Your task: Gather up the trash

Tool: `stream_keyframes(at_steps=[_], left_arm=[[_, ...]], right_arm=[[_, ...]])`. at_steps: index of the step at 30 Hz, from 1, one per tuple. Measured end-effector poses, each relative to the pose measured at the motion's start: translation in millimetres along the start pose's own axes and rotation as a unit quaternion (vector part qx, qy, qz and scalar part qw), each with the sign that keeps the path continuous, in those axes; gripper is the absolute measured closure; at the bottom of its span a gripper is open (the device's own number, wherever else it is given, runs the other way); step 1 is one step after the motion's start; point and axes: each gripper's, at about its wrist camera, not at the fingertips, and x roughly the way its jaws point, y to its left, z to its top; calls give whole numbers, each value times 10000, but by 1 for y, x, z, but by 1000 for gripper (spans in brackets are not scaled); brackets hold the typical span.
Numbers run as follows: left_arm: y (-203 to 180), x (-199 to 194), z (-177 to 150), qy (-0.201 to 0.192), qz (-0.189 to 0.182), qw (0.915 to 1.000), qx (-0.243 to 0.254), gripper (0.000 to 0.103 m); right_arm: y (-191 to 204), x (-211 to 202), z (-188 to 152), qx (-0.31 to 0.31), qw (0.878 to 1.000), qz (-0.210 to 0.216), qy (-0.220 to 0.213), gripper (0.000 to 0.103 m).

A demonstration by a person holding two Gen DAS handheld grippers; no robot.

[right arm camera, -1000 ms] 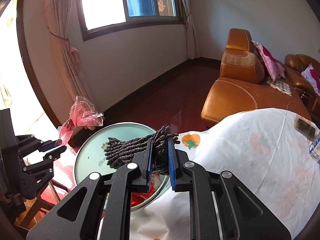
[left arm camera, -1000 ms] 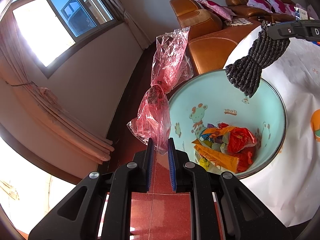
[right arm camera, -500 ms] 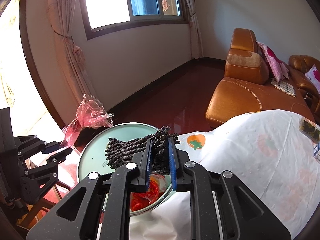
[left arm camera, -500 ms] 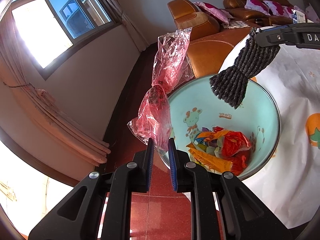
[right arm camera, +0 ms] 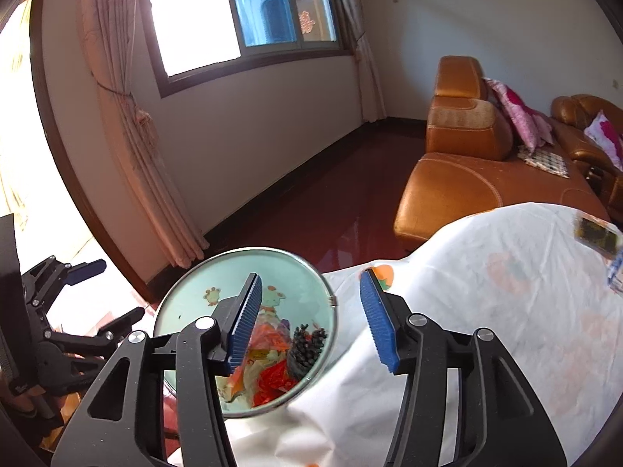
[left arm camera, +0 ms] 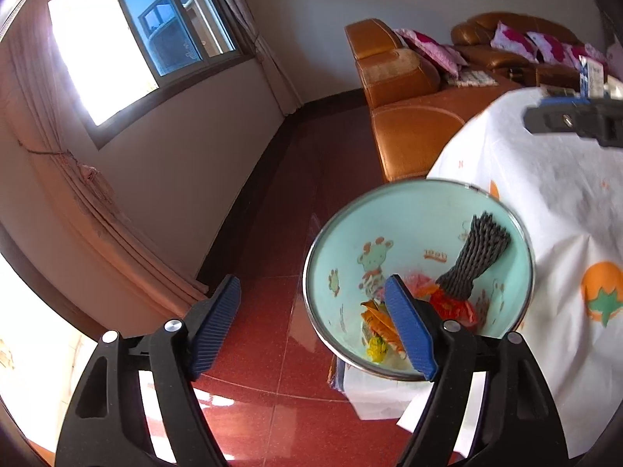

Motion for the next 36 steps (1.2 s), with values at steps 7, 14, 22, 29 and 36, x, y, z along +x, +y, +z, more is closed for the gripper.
stream_keyframes(at_steps=[7,14,22,29,36], left_arm=[[9,-37,13,-543,-149,9967,-590,12],[3,-61,22,-858,-212,9941,-634,6],[2,-70,25,-960,-224,9927,-699,6],[4,-71,24,-965,-211,9928,-681,6],[6,-73,24,-982,-184,9927,-672,6]], right_arm=[[-17,-69,-12,109,9960,-685,-559,41],[-18,-108,-22,60,9912,-1005,-857,39],[-19,-122,-21,42,9885,-1125,-1011,36],[-19,-122,-25,63,9878,-1160,-1033,36],[-19,-125,-26,70,9875,-1172,-1050,34]])
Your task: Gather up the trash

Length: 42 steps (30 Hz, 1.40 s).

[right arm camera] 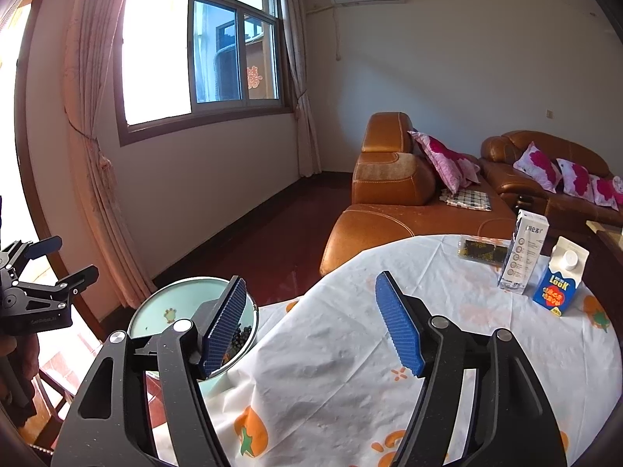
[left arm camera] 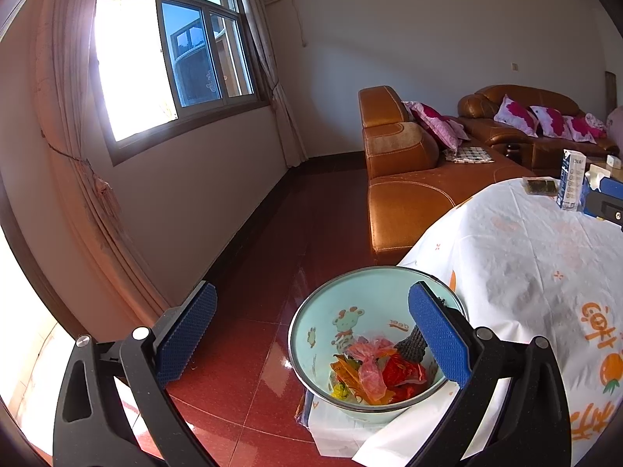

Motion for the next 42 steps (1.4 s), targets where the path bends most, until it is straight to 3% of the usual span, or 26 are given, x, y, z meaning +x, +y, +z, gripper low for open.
stream_keyframes(at_steps=[42], left_arm=[[-11,-2,0,-63,68,9998,193,6]], right_arm=[[-6,-10,-5,15,9999,-92,-82,27]])
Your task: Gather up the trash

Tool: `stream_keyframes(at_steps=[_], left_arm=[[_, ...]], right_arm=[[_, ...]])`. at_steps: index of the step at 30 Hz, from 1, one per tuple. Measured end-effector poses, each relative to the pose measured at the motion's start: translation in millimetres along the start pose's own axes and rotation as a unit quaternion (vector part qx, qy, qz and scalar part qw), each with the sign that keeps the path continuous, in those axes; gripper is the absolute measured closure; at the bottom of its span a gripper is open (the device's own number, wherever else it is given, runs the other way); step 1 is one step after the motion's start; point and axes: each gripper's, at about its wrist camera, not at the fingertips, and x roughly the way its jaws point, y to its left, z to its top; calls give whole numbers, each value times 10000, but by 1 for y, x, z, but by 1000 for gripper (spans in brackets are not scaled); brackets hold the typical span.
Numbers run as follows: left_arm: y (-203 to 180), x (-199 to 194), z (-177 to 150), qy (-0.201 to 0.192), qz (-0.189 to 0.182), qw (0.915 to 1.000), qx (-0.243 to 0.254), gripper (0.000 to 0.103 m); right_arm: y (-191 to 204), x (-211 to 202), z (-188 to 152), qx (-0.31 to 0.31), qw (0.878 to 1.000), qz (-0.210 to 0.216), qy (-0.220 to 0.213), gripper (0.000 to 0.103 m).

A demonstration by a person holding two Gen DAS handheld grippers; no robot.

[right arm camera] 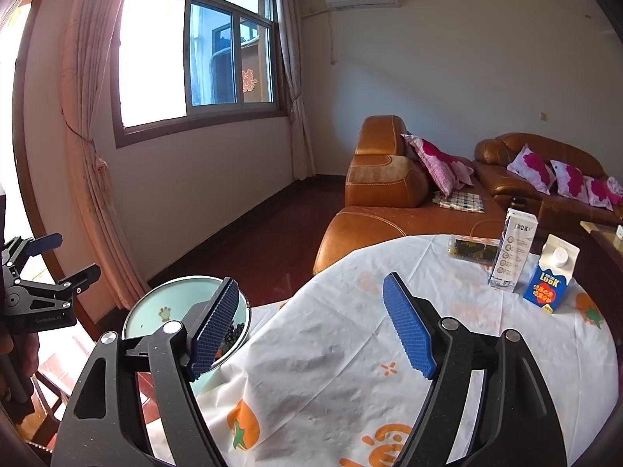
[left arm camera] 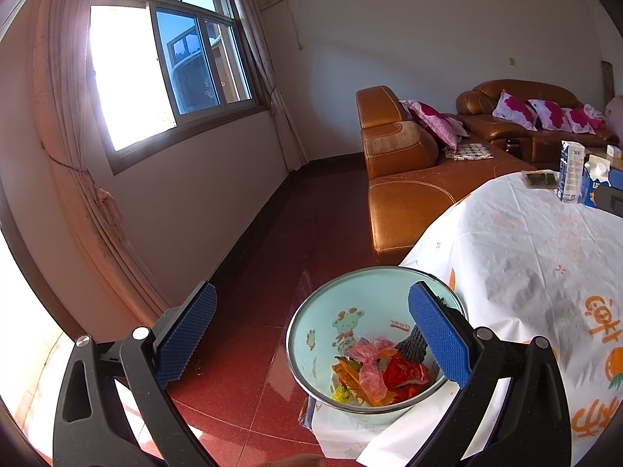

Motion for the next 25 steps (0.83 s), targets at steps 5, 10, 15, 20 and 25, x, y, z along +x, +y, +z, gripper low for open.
stream_keyframes(at_steps=[5,10,15,20,25], left_arm=[[-3,0,0,5,-44,10000,75,6],[-4,2,-1,27,-21,9999,110,6],[-6,2,-3,38,-64,9998,159,6],[-5,4,-2,78,-108,9999,97,6],[-3,7,-4,158,-156,9997,35,6]], right_arm=[[-1,1,-1,12,10000,22,2,26],[-1,1,-2,21,10000,26,1,26],[0,1,-3,18,10000,-2,7,26],[-7,0,-4,-35,9999,-160,44,25],[-51,0,-12,61,9970,-707,310,20]])
